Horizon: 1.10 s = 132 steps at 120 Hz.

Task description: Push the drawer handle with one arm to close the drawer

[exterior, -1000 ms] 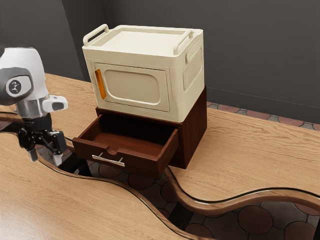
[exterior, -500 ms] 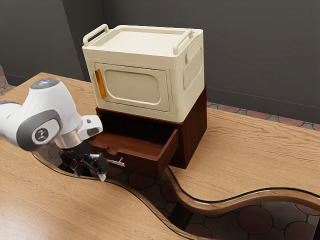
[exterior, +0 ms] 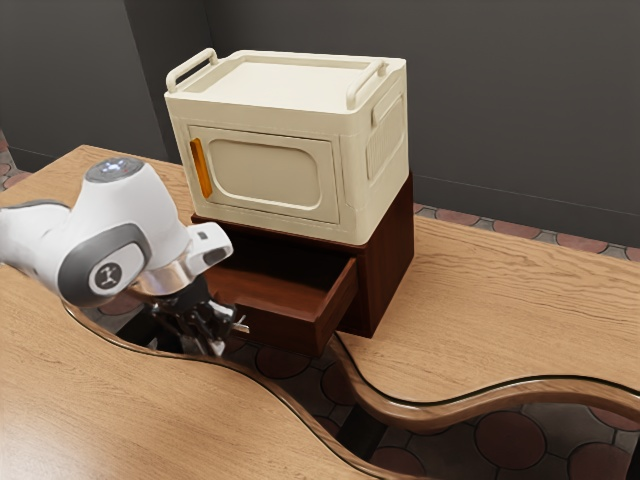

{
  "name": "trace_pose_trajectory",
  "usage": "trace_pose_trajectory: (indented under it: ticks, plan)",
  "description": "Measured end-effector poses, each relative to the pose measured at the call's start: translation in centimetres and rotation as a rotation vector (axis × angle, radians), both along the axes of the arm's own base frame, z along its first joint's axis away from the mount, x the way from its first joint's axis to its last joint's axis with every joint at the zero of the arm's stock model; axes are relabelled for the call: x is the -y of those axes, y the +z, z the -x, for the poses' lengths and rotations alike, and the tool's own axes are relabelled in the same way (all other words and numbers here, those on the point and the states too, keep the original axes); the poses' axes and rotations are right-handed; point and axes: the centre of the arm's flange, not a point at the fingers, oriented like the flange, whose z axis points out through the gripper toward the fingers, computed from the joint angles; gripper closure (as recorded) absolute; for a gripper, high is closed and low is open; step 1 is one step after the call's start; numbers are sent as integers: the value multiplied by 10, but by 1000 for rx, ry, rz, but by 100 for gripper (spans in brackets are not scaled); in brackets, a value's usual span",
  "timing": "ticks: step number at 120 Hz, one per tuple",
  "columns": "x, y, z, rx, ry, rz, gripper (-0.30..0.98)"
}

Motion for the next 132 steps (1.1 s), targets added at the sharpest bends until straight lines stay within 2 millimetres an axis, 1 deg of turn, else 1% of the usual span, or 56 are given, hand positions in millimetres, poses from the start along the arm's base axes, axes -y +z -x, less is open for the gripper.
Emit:
trace_pose_trajectory:
  ticks: [13, 26, 39, 50, 71, 90, 104, 132]
  plan:
    - [0, 4, -3, 16, 1, -23, 69]
    - [-1, 0, -10, 9, 9, -38, 74]
    - [-2, -4, -18, 1, 19, -46, 76]
    - [-5, -2, -22, 6, 28, -47, 77]
    - [-10, -2, -40, 4, 45, -53, 78]
    - [-10, 0, -66, 13, 44, -63, 78]
    - [-14, 0, -85, 18, 47, -73, 78]
    - [-31, -1, -140, 43, 41, -119, 79]
